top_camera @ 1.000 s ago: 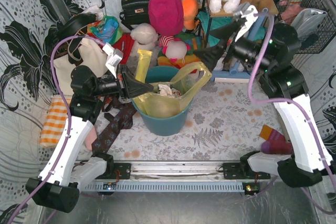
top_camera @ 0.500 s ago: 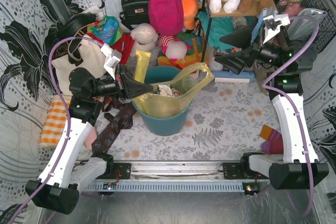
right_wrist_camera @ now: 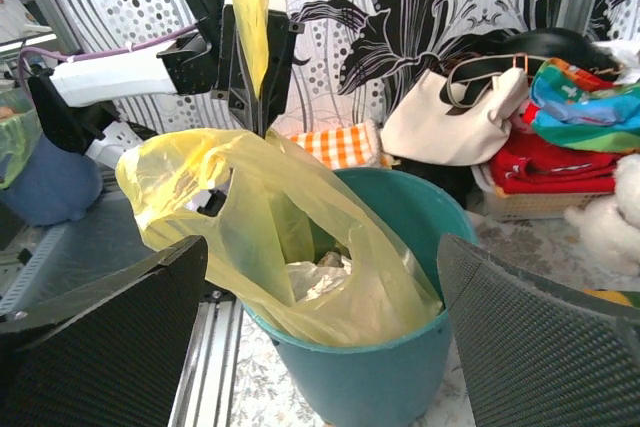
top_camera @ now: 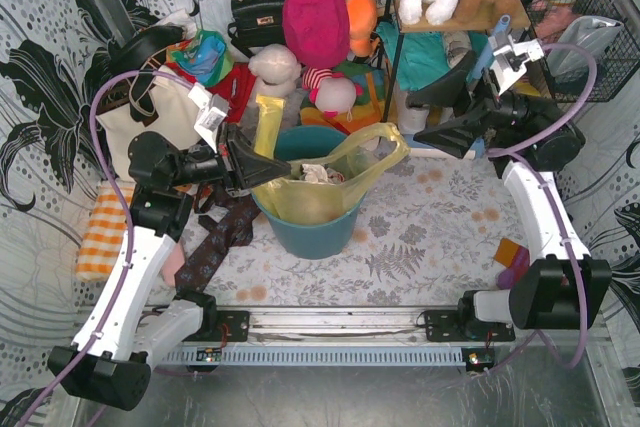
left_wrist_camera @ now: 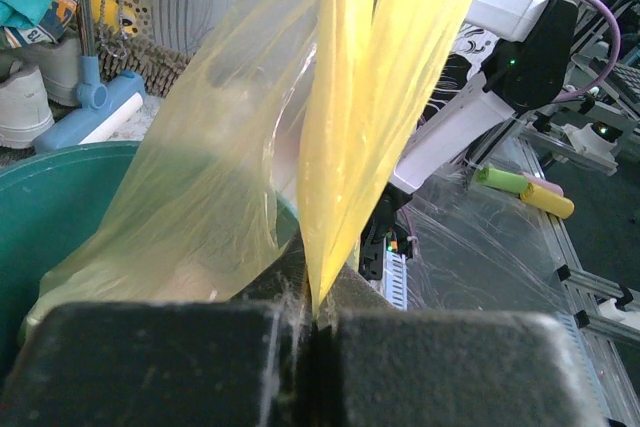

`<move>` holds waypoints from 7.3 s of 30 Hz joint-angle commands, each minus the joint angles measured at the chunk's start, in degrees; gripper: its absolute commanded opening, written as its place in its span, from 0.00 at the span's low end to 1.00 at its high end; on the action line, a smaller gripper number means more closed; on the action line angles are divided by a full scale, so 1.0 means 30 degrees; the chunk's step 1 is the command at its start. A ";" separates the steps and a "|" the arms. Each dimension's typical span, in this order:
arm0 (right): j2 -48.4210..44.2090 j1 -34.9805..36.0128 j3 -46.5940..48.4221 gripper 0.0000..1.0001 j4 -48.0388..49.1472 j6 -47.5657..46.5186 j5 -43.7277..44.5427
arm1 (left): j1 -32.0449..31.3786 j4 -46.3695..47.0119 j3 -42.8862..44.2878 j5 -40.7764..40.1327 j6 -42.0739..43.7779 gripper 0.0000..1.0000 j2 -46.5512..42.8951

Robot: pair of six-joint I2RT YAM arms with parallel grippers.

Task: Tie the trash bag

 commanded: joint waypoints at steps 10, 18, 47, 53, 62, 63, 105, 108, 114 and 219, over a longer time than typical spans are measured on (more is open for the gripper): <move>-0.0756 0.3549 0.0312 0.97 0.4496 0.1203 0.0409 | -0.0048 0.0554 0.0197 0.0222 -0.0071 0.00 -0.0275; -0.1215 0.4134 0.1376 0.97 0.4215 0.0785 -0.0799 | -0.0039 0.0496 0.0312 0.0253 -0.0156 0.00 -0.0298; -0.0740 0.5981 0.0194 0.29 0.0996 -0.3600 -0.0726 | -0.0041 -0.1795 0.1472 0.0750 0.0612 0.00 -0.0083; -0.2171 0.6242 0.0332 0.05 -0.8025 -0.9424 0.1573 | -0.0061 -0.8580 0.3866 0.1060 0.4991 0.00 0.0948; -0.2592 0.9669 0.3058 0.00 -2.0284 -1.8126 0.5278 | -0.0089 -0.9292 0.4331 0.1646 0.5330 0.00 0.1440; -0.2434 1.0159 0.3435 0.00 -2.1296 -1.8895 0.5727 | -0.0083 -0.9415 0.4346 0.1686 0.5379 0.00 0.1456; 0.0238 1.8432 0.8829 0.51 -2.9365 -2.5987 1.8999 | -0.0553 -1.5355 0.5975 0.1345 0.9724 0.00 0.2760; -0.0027 1.8430 0.9699 0.56 -2.9771 -2.5752 1.9432 | -0.0574 -1.5404 0.5942 0.1339 0.9750 0.00 0.2790; 0.0831 1.8319 1.3050 0.65 -3.2250 -2.3909 1.9717 | -0.0654 -1.5501 0.6002 0.1281 0.9856 0.00 0.2775; 0.5833 1.2104 1.3546 0.00 -3.2235 -1.7133 1.1377 | -1.2630 -1.6788 2.0447 -1.7716 1.2315 0.91 0.9886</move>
